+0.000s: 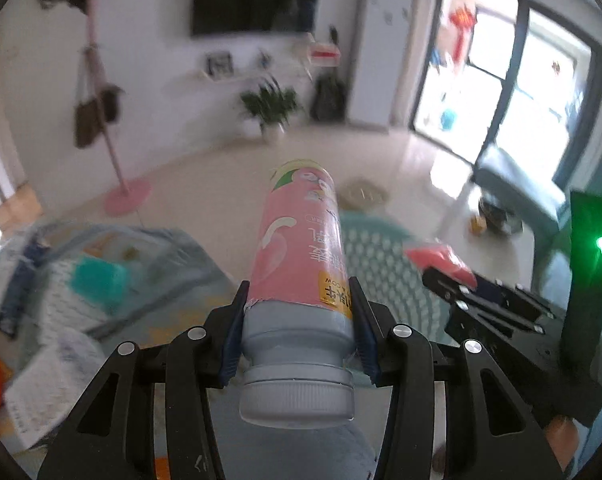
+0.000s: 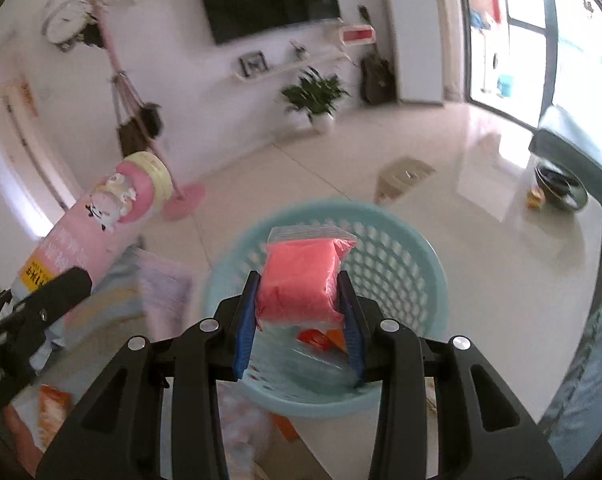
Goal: Collect trash
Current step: 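Carry both items over the blue basket and open both grippers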
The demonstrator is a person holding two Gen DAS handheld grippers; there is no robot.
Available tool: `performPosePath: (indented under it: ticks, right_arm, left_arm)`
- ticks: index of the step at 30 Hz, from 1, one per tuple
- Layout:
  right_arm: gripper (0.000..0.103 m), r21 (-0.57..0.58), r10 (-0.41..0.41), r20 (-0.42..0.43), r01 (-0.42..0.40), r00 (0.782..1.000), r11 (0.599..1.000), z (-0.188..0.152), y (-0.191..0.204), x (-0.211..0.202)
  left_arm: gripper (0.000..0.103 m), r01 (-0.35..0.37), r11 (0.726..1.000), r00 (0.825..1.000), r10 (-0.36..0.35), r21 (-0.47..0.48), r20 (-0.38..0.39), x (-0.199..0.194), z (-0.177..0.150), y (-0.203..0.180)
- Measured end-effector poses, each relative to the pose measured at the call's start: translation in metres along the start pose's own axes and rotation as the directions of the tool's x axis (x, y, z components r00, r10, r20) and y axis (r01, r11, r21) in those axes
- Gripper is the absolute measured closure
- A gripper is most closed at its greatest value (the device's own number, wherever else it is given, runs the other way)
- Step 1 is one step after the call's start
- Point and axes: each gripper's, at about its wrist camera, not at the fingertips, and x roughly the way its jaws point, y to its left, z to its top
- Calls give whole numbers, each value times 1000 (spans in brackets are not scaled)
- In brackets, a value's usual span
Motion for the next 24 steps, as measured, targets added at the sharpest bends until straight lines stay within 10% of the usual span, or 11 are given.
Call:
performPosePath:
  ticks: [8, 12, 24]
  right_arm:
    - [66, 40, -22, -73, 25, 997, 999, -7, -20, 29]
    - [56, 61, -20, -69, 24, 997, 998, -5, -25, 28]
    - [56, -2, 18, -1, -18, 1000, 1000, -2, 1, -16]
  left_arm:
    - [57, 40, 999, 992, -40, -7, -117, 42, -9, 1]
    - [36, 35, 999, 997, -36, -11, -73, 30, -5, 0]
    - [36, 53, 992, 996, -44, -113, 80, -40, -1, 23]
